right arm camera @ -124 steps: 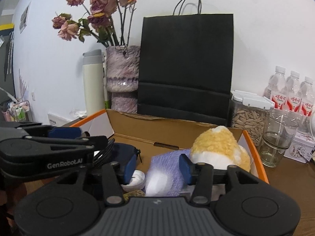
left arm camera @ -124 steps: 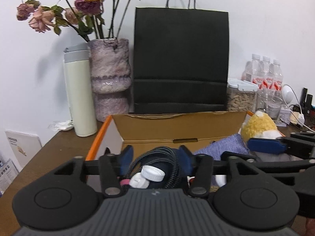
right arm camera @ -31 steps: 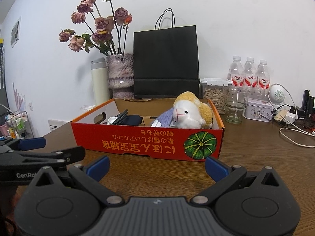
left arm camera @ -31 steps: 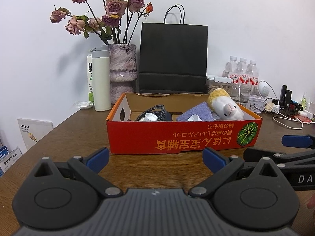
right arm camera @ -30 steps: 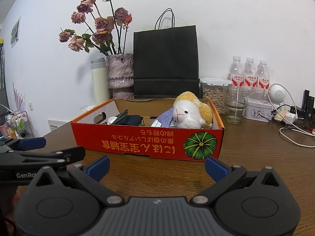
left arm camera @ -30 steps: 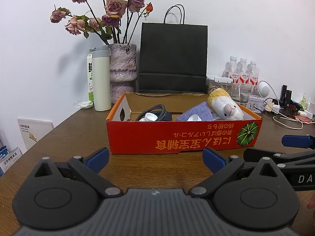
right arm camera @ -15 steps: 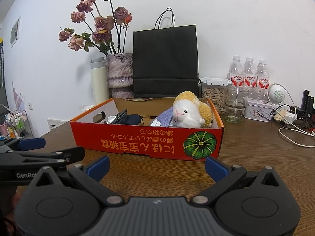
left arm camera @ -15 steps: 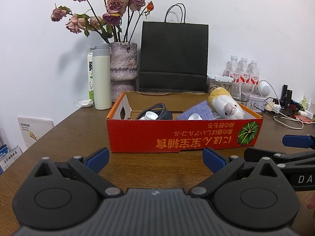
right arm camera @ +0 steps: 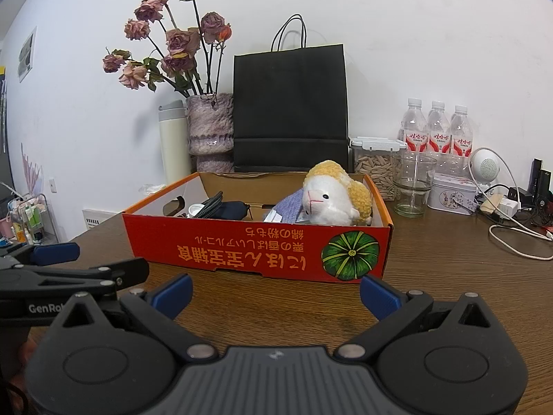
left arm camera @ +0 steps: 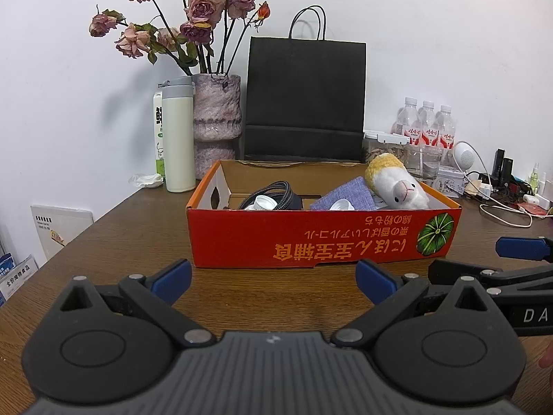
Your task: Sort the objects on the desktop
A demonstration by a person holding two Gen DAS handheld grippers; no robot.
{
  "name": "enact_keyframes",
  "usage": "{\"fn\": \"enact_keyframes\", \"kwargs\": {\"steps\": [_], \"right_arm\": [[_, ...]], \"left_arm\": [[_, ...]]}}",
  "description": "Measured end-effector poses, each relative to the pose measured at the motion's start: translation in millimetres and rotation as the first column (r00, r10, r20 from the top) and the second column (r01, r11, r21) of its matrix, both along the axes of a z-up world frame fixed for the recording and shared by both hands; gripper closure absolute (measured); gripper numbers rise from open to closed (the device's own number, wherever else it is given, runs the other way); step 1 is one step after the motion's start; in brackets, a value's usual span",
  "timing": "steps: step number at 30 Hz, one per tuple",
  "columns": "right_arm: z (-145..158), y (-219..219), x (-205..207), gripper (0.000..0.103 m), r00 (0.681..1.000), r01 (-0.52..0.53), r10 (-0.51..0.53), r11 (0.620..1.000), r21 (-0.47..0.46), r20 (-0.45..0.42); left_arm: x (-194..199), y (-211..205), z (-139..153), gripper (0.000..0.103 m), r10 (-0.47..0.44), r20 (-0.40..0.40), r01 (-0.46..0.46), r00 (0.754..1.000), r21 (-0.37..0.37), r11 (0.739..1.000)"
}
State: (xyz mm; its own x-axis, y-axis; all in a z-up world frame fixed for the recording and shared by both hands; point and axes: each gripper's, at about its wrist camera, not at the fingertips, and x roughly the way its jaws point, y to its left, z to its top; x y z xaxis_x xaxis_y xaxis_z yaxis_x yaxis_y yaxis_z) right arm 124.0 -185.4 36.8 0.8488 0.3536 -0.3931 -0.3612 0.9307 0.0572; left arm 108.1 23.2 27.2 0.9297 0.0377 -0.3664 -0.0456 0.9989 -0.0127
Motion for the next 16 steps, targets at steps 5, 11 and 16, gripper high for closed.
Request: {"fn": "enact_keyframes", "kwargs": {"steps": [5,11,16], "right_arm": [[0.0,0.1,-0.3,0.0,1.0,0.0,0.0,1.0,0.0,0.0],[-0.2,0.8,-0.4,0.0,1.0,0.001,-0.001,1.0,-0.002,0.0],[0.1,0.4,-0.5,0.0,1.0,0.0,0.0,1.0,0.001,0.0]], "left_arm": [[-0.1,0.1,0.2,0.0,-0.001,0.0,0.001,1.0,-0.002,1.0],[-0.2,0.2,-0.9,0.0,-0.005,0.003,0.005,1.0,-0.005,1.0],[0.4,1.0,-0.4,0.0,-0.01,-0.001,0.01,1.0,-0.011,1.0]]}}
